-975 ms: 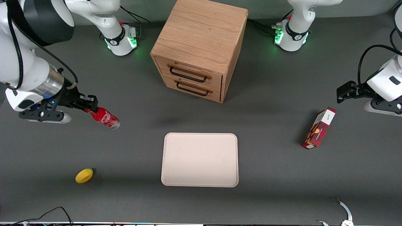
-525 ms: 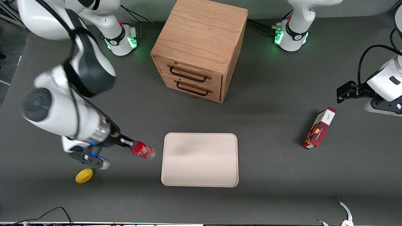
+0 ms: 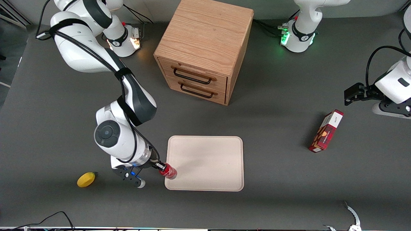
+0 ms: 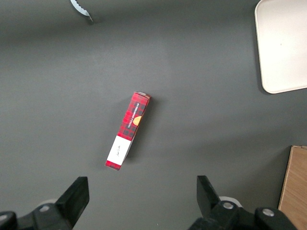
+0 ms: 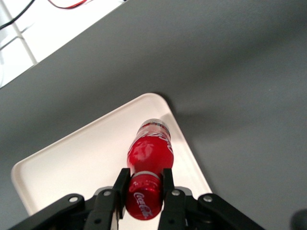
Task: Place coke bottle on tray
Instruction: 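Lower the bottle upright onto the tray and open the right gripper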
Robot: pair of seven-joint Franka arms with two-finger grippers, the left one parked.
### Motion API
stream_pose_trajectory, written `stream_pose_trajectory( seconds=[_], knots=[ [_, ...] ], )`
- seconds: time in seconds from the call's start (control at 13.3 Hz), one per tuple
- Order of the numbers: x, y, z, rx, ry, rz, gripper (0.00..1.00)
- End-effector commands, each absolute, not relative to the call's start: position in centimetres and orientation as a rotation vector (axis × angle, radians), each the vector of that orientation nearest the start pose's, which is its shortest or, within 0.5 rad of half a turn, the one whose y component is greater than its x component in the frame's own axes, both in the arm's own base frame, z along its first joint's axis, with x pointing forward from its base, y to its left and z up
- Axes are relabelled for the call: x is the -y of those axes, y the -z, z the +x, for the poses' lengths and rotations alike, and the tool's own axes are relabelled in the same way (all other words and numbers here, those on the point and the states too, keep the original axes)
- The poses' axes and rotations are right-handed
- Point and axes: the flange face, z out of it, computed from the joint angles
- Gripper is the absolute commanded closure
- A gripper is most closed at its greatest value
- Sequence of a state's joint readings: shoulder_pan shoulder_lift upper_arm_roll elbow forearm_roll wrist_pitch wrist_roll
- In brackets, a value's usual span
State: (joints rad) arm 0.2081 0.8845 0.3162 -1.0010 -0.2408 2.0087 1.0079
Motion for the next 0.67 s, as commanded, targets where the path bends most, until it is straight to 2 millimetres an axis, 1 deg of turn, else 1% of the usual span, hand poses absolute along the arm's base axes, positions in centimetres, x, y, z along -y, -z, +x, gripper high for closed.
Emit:
stream_pose_trajectory(
  seconds=[0.0, 0.15, 0.3, 0.45, 0.6],
  knots=[
    [-31.5, -34.5, 73.2, -0.848, 0.248, -2.917, 1.00],
    [-31.7, -34.4, 73.1, -0.846, 0.245, -2.917, 1.00],
    [-32.3, -34.3, 72.8, -0.838, 0.239, -2.918, 1.00],
    [-32.9, -34.5, 72.5, -0.870, 0.221, -2.894, 1.00],
    [-32.9, -34.2, 72.3, -0.873, 0.201, -2.904, 1.00]
  ],
)
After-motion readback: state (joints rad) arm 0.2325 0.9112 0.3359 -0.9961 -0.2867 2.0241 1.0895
